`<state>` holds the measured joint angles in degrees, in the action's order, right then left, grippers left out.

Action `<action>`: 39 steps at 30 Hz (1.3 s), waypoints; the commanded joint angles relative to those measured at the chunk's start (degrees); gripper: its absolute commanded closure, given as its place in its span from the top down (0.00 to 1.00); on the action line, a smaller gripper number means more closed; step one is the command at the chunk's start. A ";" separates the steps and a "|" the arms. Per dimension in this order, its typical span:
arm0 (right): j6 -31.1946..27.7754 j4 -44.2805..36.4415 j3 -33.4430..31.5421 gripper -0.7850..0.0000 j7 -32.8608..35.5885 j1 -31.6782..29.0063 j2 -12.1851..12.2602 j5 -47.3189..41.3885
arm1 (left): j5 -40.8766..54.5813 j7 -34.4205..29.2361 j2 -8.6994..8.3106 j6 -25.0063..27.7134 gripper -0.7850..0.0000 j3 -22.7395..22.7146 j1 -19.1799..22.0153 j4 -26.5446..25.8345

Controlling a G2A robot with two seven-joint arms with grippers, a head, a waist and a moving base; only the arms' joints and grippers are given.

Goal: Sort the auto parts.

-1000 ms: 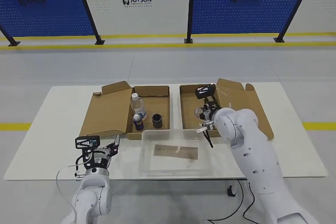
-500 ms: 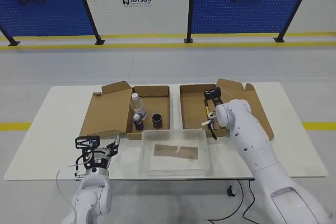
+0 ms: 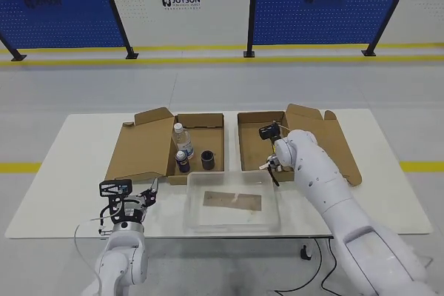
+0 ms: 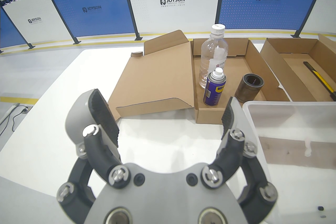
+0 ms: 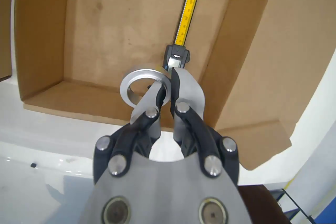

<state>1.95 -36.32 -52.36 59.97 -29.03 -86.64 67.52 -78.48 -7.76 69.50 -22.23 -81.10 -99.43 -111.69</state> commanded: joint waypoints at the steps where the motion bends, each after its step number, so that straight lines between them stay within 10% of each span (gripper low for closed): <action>1: -0.47 1.68 0.64 0.08 -0.40 0.79 -0.62 -0.66 | 0.00 0.00 0.00 0.00 1.00 0.00 0.00 0.00; 18: -2.86 9.43 2.09 0.36 -5.56 4.76 -3.64 -4.35 | 0.00 0.00 0.00 0.00 1.00 0.00 0.00 0.00; 20: -2.71 8.66 1.28 0.46 -6.94 4.71 -3.56 -5.57 | 0.00 0.00 0.00 0.00 1.00 0.00 0.00 0.00; 23: -2.96 6.60 -0.78 1.00 -9.73 4.23 -2.97 -7.85 | 0.00 0.00 0.00 0.00 1.00 0.00 0.00 0.00; 30: -5.11 -8.52 -9.44 1.00 -15.07 -2.01 0.72 -11.93 | 0.00 0.00 0.00 0.00 1.00 0.00 0.00 0.00; 39: -7.72 -46.87 -25.76 1.00 -16.27 -25.68 5.94 -16.58 | 0.00 0.00 0.00 0.00 1.00 0.00 0.00 0.00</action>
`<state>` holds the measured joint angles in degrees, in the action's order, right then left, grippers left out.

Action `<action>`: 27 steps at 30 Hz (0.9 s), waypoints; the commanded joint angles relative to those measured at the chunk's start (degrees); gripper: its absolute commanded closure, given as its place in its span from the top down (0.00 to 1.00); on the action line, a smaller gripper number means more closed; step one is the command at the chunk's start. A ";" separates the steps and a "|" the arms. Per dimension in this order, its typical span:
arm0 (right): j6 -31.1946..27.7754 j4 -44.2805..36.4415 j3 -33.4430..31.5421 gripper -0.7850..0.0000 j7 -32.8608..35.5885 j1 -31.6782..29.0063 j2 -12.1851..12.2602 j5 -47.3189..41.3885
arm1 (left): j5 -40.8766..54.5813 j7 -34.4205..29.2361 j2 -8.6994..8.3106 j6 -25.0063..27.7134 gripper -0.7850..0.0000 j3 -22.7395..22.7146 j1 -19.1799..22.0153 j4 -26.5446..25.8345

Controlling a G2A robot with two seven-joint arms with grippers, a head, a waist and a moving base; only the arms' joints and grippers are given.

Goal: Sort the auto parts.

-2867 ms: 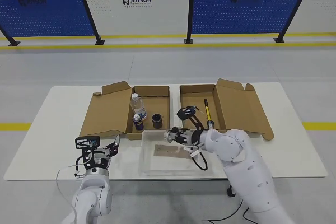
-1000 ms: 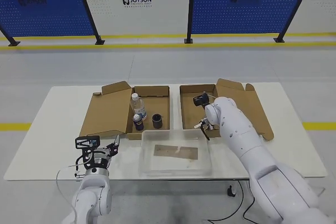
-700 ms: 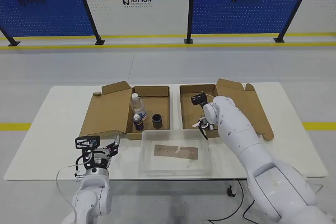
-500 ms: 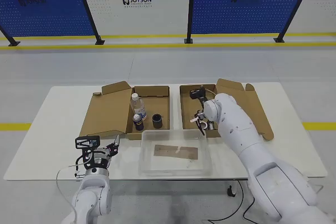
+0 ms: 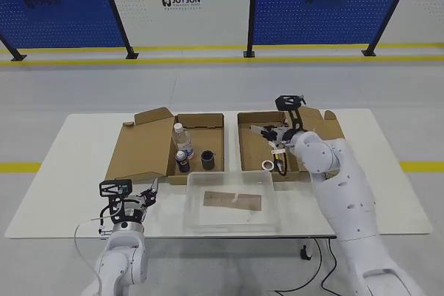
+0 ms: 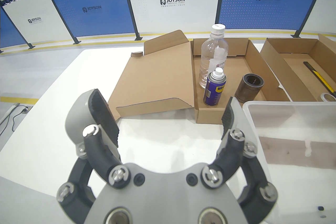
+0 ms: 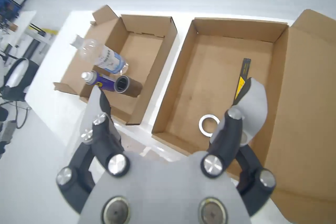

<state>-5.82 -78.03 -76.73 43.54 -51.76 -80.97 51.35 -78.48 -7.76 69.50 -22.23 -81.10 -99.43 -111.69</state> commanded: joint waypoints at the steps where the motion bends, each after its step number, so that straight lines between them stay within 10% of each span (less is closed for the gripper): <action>1: 0.03 -8.20 -2.38 1.00 0.00 -5.04 0.49 -1.22 | 0.00 0.00 0.00 0.00 1.00 0.00 0.00 0.00; 27: -0.88 -42.20 -24.12 1.00 -3.26 -40.77 4.05 -8.42 | 0.00 0.00 0.00 0.00 1.00 0.00 0.00 0.00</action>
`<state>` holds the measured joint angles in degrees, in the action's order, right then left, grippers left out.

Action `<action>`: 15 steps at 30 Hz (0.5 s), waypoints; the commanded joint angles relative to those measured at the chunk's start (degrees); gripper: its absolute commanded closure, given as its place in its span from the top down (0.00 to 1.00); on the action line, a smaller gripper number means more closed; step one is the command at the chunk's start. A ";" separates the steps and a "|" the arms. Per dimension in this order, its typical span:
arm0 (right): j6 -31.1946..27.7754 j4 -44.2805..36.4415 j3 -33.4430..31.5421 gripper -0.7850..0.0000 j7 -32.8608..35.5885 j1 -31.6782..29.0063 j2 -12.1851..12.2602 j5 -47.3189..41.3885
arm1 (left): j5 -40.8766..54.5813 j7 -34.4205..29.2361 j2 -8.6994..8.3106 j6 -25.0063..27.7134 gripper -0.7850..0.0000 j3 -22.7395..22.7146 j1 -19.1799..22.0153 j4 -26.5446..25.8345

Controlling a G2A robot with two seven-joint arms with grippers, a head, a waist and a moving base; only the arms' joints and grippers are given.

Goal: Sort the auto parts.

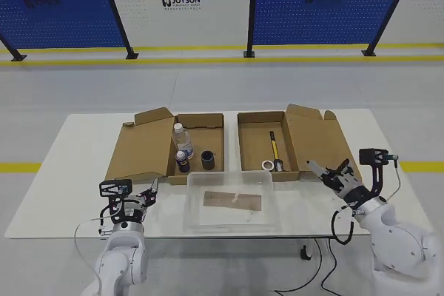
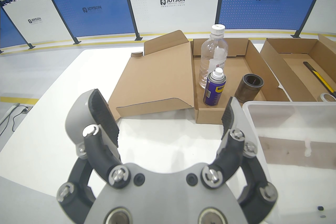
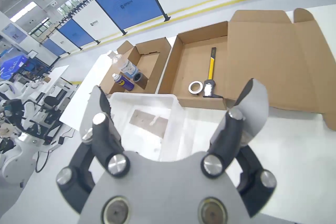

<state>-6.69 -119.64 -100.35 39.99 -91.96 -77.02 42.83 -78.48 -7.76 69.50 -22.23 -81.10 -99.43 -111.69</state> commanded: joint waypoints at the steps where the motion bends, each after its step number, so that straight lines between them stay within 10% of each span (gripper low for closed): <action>1: -0.58 -0.78 -0.91 1.00 1.16 -0.92 0.25 0.33 | 0.00 0.00 0.00 0.00 1.00 0.00 0.00 0.00; 15: -1.98 -0.77 -1.53 1.00 2.40 -0.70 0.55 1.58 | 0.00 0.00 0.00 0.00 1.00 0.00 0.00 0.00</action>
